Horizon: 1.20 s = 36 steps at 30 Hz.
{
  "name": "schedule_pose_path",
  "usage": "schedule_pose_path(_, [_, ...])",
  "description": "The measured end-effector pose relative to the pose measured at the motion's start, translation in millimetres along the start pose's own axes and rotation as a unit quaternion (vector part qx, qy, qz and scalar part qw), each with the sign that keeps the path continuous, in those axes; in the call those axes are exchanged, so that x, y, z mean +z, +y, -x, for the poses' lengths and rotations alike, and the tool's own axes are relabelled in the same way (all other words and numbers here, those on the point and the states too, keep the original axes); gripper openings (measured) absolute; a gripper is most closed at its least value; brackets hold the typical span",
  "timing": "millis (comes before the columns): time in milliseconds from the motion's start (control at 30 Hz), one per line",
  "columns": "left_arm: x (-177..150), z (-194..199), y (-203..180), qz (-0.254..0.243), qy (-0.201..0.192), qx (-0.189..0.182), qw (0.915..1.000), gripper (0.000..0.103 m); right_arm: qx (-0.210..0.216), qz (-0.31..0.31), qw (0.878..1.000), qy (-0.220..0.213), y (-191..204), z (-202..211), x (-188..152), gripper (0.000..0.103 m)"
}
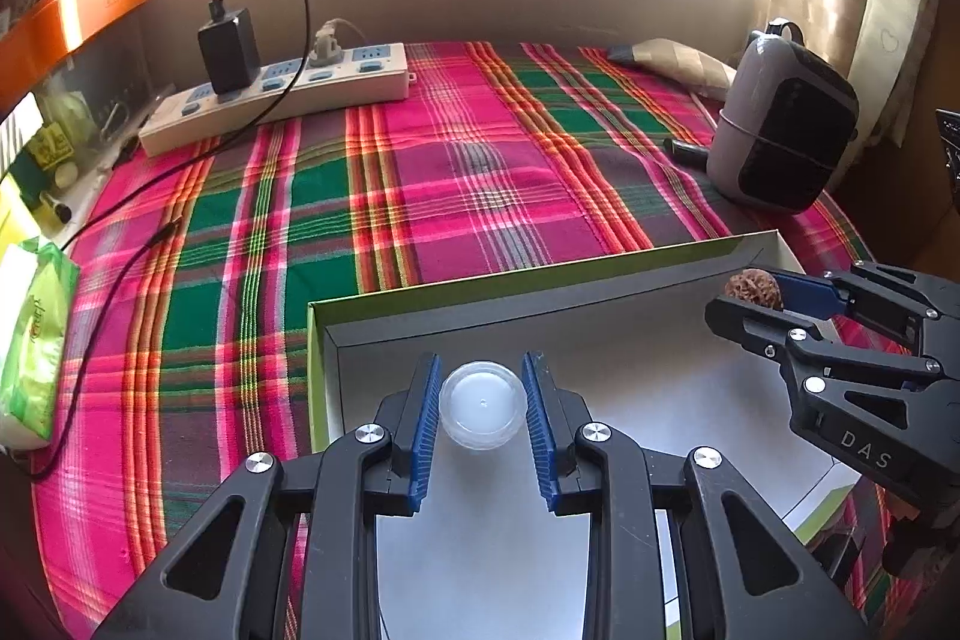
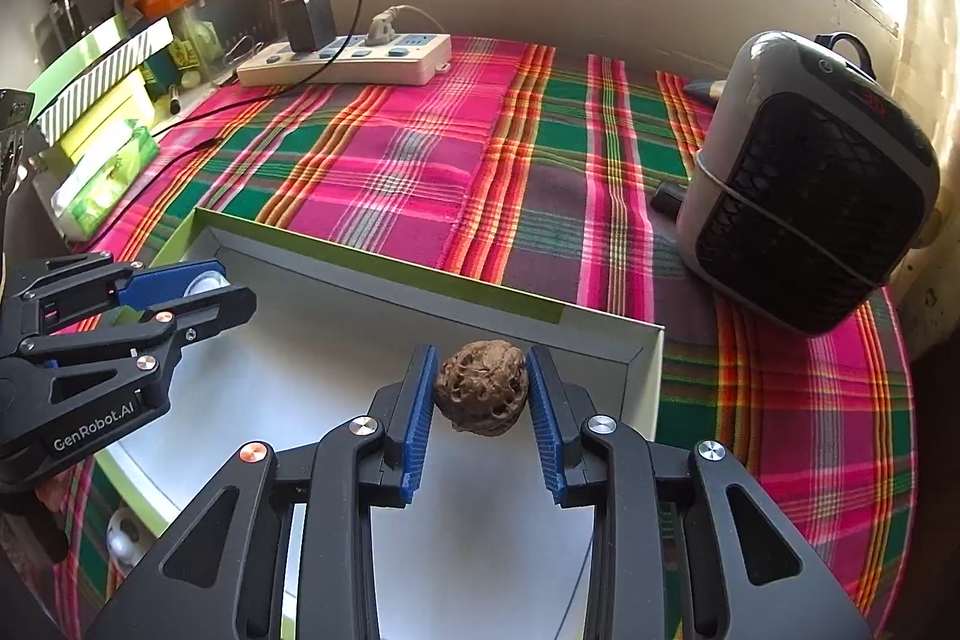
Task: Organize objects
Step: 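Carry the walnut with the right tool while the left carries the jar into the box, then open the right tool over the box while the left tool releases the jar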
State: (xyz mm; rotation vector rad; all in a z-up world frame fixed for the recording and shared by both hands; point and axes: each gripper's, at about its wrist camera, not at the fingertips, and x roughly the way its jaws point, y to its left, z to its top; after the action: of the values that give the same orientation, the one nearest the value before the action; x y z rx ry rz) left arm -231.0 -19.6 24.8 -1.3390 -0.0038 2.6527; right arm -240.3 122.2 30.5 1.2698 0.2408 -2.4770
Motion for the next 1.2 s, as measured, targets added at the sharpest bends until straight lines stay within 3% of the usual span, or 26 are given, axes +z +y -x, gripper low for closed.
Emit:
schedule_pose_path(1000, [-1.6, -14.8, -5.3, -0.014, 0.010, 0.016, 0.9997, 0.026, -0.014, 0.000, 1.000, 0.017, -0.1, -17.3, -2.5, 0.032])
schedule_pose_path(1200, [-3.3, -13.5, -6.2, -0.015, 0.009, 0.007, 0.9998, 0.032, -0.013, 0.000, 1.000, 0.017, 0.6, -17.7, -3.2, 0.033])
